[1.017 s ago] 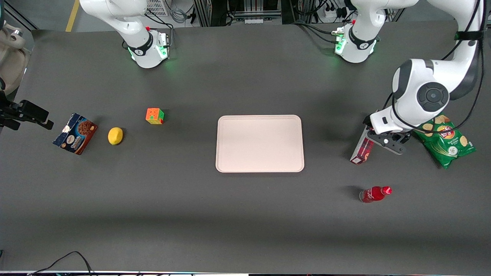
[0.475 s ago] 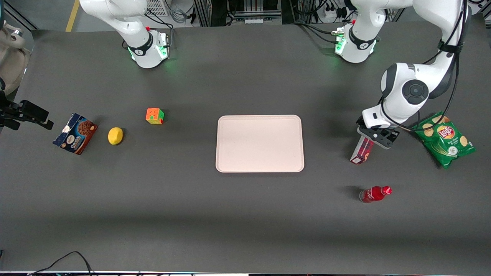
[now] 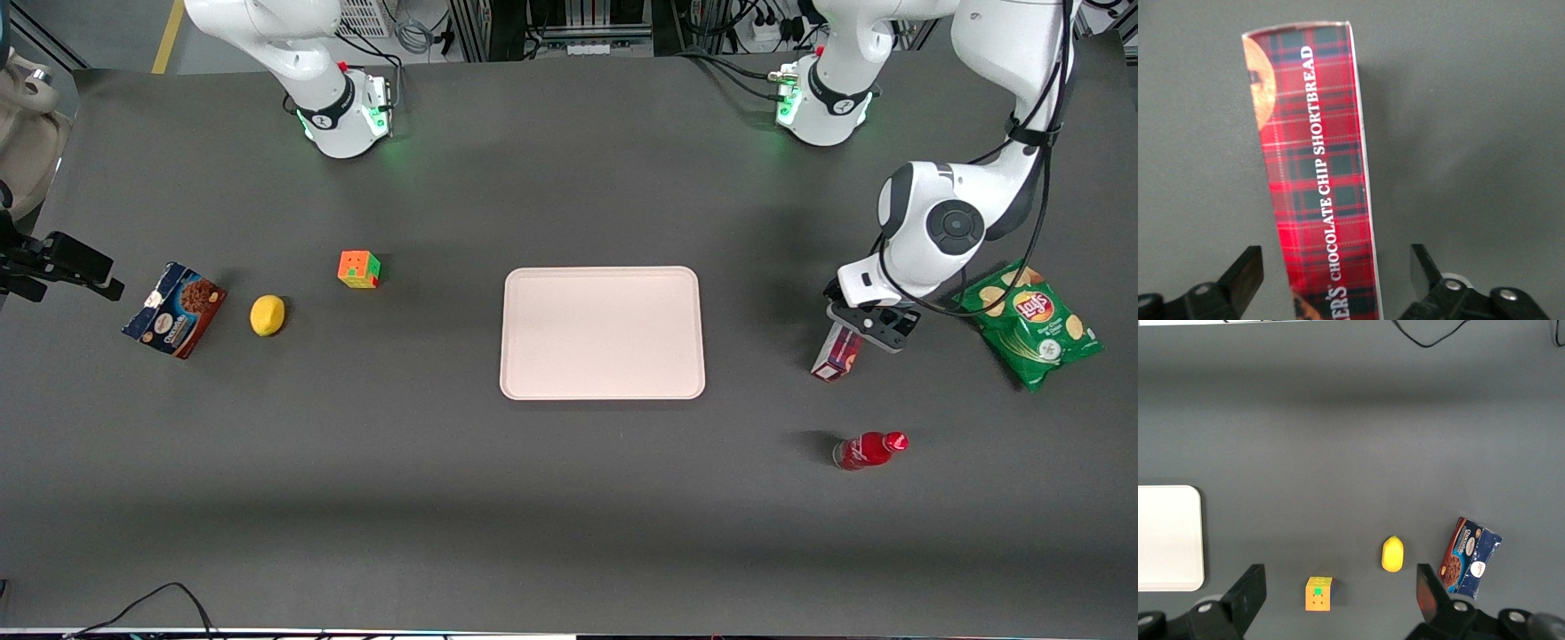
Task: Place red cookie box on tray
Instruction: 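Close the left gripper around the upright red plaid box, then lift the box and carry it over the white tray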
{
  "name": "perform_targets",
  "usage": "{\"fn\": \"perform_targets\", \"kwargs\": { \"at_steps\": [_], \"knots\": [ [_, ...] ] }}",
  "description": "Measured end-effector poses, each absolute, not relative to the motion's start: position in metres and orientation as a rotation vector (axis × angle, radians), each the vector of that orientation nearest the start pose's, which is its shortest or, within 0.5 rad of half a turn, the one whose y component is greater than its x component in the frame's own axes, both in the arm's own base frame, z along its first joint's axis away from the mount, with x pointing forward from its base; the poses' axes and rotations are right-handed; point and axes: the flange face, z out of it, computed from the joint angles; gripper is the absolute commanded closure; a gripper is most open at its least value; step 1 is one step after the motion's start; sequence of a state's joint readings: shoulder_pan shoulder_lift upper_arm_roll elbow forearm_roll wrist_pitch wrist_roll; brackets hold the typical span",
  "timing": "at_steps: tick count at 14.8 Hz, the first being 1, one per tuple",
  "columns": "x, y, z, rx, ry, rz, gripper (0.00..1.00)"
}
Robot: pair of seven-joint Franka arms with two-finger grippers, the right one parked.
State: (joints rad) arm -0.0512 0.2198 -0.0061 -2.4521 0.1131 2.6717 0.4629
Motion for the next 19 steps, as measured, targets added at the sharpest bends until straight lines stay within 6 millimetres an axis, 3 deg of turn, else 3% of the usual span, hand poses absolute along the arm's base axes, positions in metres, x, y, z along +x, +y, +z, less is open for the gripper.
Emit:
{"fn": "perform_targets", "kwargs": {
  "at_steps": [3, 7, 12, 14, 16, 19],
  "knots": [
    [0.483, -0.032, 0.208, -2.955, 0.917, 0.020, 0.65],
    [0.486, -0.036, 0.211, -2.958, 0.902, 0.007, 0.98],
    [0.490, -0.038, 0.214, -2.979, 0.830, 0.028, 1.00],
    [0.496, -0.043, 0.228, -2.987, 0.796, 0.063, 1.00],
    [0.506, -0.058, 0.259, -3.014, 0.726, 0.110, 1.00],
    [0.515, -0.102, 0.328, -3.093, 0.623, 0.158, 1.00]
  ]
}}
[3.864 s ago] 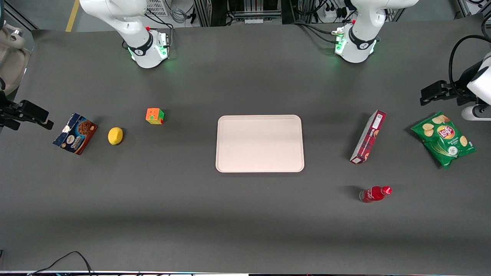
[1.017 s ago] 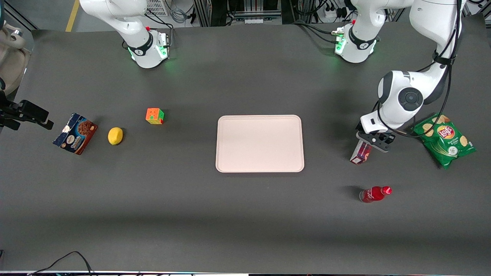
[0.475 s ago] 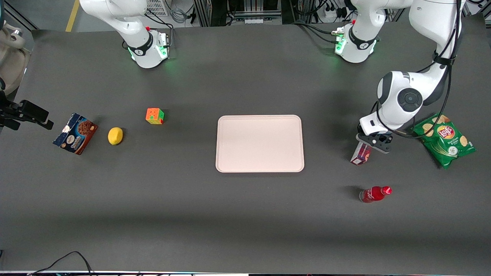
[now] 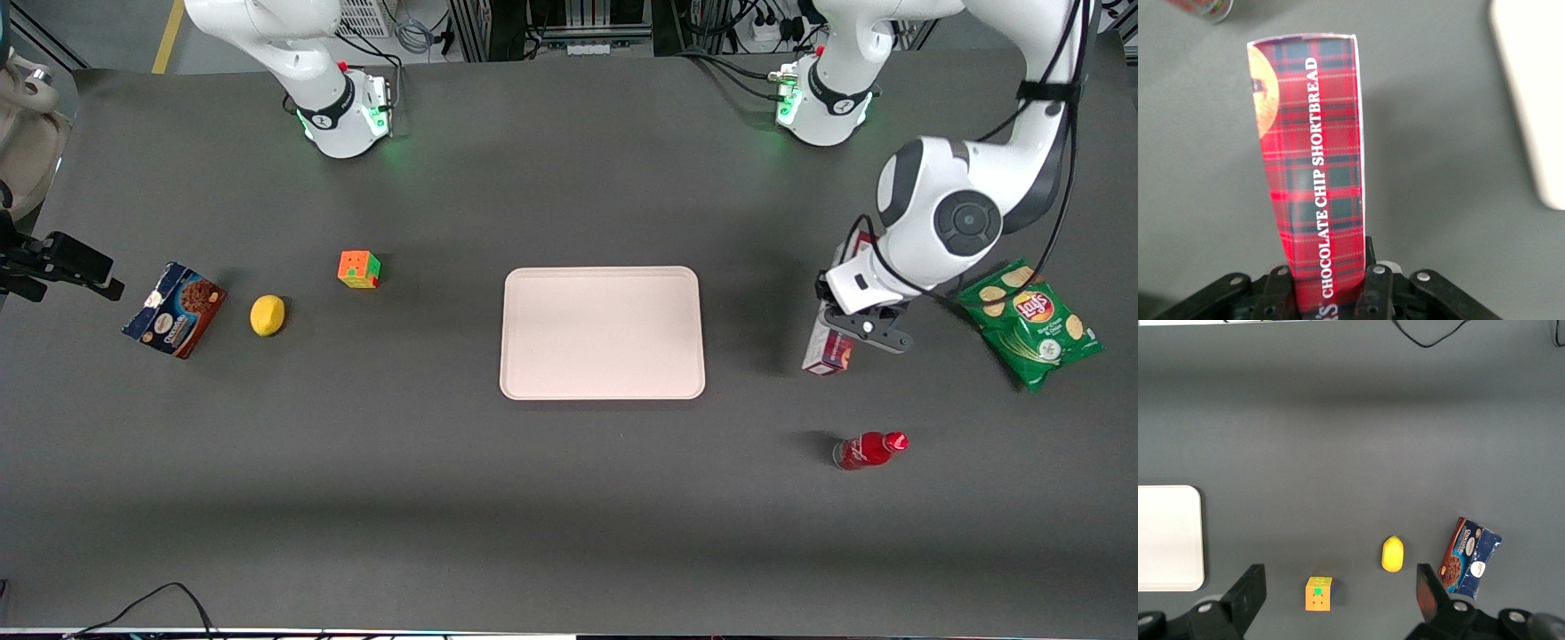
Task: Place red cookie box on tray
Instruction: 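Lift the box and carry it over the white tray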
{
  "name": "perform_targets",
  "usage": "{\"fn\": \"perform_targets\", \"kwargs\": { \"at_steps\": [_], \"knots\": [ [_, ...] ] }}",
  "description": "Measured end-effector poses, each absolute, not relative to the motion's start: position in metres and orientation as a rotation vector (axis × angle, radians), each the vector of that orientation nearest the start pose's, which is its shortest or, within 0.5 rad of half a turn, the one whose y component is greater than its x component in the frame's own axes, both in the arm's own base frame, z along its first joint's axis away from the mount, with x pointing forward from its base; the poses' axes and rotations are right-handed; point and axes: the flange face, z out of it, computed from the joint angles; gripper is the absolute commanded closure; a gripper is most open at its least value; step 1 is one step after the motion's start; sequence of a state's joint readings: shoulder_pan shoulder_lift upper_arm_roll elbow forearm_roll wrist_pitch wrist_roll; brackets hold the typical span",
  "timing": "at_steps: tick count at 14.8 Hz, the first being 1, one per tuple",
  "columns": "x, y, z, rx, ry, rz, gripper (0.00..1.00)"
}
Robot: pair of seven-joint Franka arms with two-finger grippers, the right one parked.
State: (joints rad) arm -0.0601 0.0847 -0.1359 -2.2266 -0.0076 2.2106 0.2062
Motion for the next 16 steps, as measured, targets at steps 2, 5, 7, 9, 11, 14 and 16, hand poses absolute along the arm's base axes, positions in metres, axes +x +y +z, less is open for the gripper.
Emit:
{"fn": "perform_targets", "kwargs": {
  "at_steps": [2, 5, 7, 9, 11, 14, 16],
  "knots": [
    [0.519, -0.133, 0.376, -3.129, 0.535, 0.162, 1.00],
    [0.524, -0.192, 0.438, -3.166, 0.383, 0.093, 1.00],
    [0.512, -0.241, 0.453, -3.188, 0.277, 0.064, 1.00],
    [0.497, -0.291, 0.444, -3.221, 0.169, 0.039, 1.00],
    [0.490, -0.331, 0.418, -3.268, 0.075, 0.032, 1.00],
    [0.495, -0.352, 0.364, -3.266, 0.037, 0.049, 1.00],
    [0.498, -0.355, 0.328, -3.218, 0.036, 0.054, 1.00]
  ]
}}
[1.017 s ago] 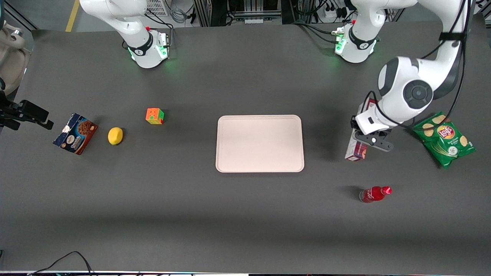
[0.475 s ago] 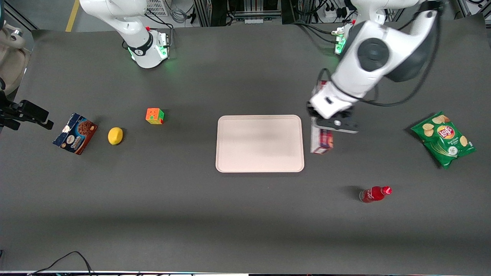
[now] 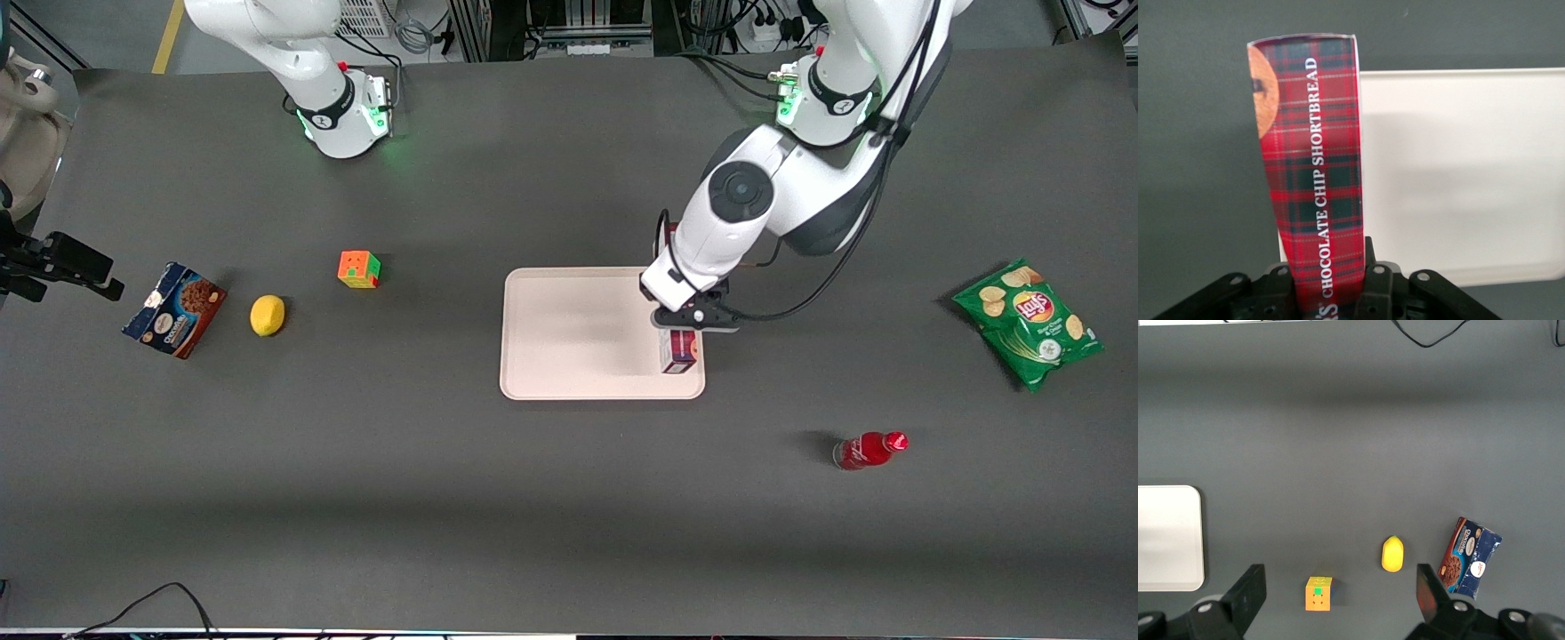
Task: Place red cookie box on tray
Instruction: 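Lift the box and carry it over the white tray, then lower the box onto the tray and open the left gripper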
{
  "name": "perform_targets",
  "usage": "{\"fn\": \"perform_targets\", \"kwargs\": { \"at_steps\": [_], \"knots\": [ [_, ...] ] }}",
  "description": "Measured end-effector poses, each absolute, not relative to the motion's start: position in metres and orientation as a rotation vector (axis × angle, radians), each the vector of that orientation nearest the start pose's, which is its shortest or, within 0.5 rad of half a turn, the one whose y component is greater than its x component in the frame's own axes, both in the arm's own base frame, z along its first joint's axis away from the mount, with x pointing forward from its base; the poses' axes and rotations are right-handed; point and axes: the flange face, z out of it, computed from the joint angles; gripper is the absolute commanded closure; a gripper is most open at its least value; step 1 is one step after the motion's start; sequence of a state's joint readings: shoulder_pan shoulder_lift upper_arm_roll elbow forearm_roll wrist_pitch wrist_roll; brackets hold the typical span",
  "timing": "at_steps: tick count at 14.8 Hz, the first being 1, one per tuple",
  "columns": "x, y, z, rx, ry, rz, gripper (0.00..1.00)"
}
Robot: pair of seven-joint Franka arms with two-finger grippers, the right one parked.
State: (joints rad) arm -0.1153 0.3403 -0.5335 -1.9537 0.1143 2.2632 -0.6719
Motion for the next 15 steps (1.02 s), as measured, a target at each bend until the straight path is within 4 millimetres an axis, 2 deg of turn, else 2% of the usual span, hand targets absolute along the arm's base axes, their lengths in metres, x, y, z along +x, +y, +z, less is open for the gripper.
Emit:
{"fn": "perform_targets", "kwargs": {
  "at_steps": [2, 5, 8, 10, 11, 15],
  "knots": [
    [0.495, -0.364, 0.298, -3.193, 0.035, 0.037, 1.00],
    [0.492, -0.375, 0.263, -3.223, 0.023, 0.033, 1.00],
    [0.492, -0.373, 0.237, -3.227, 0.034, 0.038, 1.00],
    [0.494, -0.368, 0.229, -3.220, 0.025, 0.046, 0.96],
    [0.495, -0.365, 0.227, -3.218, 0.019, 0.046, 0.92],
    [0.501, -0.357, 0.224, -3.216, -0.006, 0.032, 0.36]
  ]
}}
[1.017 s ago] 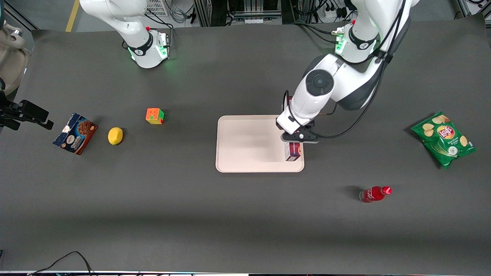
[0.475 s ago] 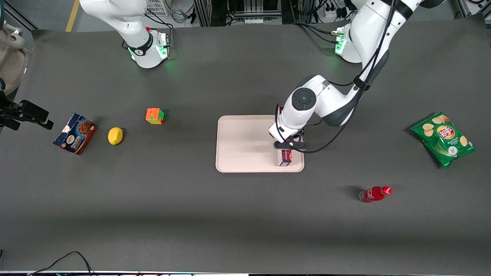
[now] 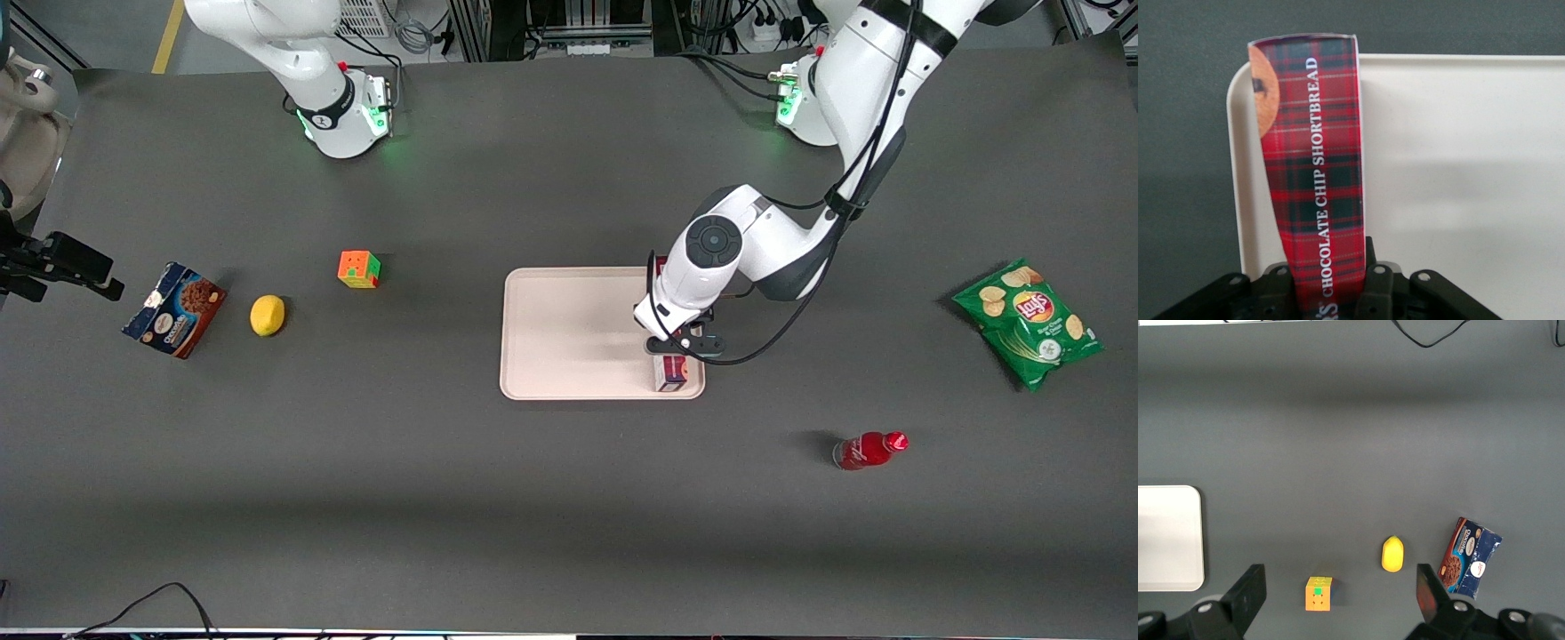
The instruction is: Place red cookie box on tray
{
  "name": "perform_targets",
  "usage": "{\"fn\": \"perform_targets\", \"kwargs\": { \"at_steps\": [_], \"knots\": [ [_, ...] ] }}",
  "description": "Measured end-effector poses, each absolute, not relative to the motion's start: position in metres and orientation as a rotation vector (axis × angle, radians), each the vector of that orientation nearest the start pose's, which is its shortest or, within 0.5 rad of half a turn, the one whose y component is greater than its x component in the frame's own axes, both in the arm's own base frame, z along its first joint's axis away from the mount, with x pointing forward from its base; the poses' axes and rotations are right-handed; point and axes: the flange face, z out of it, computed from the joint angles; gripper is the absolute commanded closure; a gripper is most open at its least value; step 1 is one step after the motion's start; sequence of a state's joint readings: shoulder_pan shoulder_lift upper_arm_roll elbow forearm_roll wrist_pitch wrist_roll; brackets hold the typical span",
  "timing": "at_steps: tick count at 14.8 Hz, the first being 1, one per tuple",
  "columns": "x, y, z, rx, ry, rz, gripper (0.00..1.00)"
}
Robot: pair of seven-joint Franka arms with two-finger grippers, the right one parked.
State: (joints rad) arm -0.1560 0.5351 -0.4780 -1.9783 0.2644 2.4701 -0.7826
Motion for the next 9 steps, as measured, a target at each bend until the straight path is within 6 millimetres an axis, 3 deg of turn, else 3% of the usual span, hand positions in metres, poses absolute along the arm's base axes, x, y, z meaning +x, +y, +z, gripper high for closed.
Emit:
{"fn": "perform_targets", "kwargs": {
  "at_steps": [2, 9],
  "knots": [
    [0.5014, -0.3558, 0.2236, -3.217, -0.008, 0.028, 0.02],
    [0.5078, -0.3556, 0.2329, -3.231, -0.025, -0.014, 0.00]
  ]
}}
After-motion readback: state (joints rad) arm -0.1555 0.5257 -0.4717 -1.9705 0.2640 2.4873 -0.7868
